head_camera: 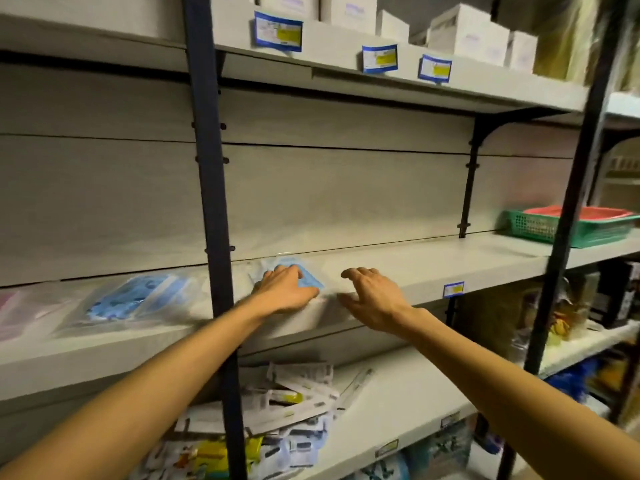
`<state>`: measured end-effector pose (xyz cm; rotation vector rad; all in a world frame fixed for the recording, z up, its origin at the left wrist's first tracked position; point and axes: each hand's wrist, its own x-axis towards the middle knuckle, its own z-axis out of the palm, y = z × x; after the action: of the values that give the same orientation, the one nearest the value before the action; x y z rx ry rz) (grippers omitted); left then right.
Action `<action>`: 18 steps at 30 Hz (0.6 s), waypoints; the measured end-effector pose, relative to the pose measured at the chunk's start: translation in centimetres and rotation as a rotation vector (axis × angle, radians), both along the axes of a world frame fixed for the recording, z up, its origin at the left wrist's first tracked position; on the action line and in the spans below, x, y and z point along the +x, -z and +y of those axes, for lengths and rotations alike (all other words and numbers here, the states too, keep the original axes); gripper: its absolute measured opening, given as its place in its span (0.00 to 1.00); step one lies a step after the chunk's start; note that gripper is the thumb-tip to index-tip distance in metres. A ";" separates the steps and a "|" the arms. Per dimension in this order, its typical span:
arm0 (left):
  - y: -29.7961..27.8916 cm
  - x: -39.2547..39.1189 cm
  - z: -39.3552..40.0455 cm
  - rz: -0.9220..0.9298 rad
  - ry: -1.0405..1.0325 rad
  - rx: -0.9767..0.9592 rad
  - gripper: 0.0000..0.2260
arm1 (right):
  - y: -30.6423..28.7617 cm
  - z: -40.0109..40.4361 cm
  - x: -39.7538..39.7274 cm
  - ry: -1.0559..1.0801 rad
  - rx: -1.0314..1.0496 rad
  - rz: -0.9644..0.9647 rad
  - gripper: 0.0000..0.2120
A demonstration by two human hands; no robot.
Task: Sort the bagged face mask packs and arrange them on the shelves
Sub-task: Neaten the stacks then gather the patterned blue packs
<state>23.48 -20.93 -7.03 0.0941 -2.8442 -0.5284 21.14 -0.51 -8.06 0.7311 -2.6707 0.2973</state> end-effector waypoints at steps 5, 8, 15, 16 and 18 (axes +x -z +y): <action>-0.8 -4.8 -1.3 -0.130 -0.150 0.010 0.30 | -0.9 -0.4 -4.9 -0.065 0.074 -0.061 0.27; -0.8 -6.5 -1.2 -0.168 -0.290 0.060 0.30 | -1.0 0.5 -7.0 -0.121 0.098 -0.085 0.28; 0.1 -11.5 -0.7 -0.219 -0.403 0.148 0.49 | -2.0 1.0 -14.5 -0.237 0.063 -0.114 0.27; 0.2 -12.1 -0.6 -0.222 -0.393 0.137 0.49 | -2.0 0.8 -15.8 -0.258 0.061 -0.116 0.27; 0.6 -13.0 -0.2 -0.220 -0.363 0.103 0.45 | -1.8 0.4 -18.4 -0.301 0.053 -0.124 0.28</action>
<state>10.51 -21.14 -7.63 0.7126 -2.9029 -0.6144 2.74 -0.15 -6.27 1.1707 -2.6871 0.3598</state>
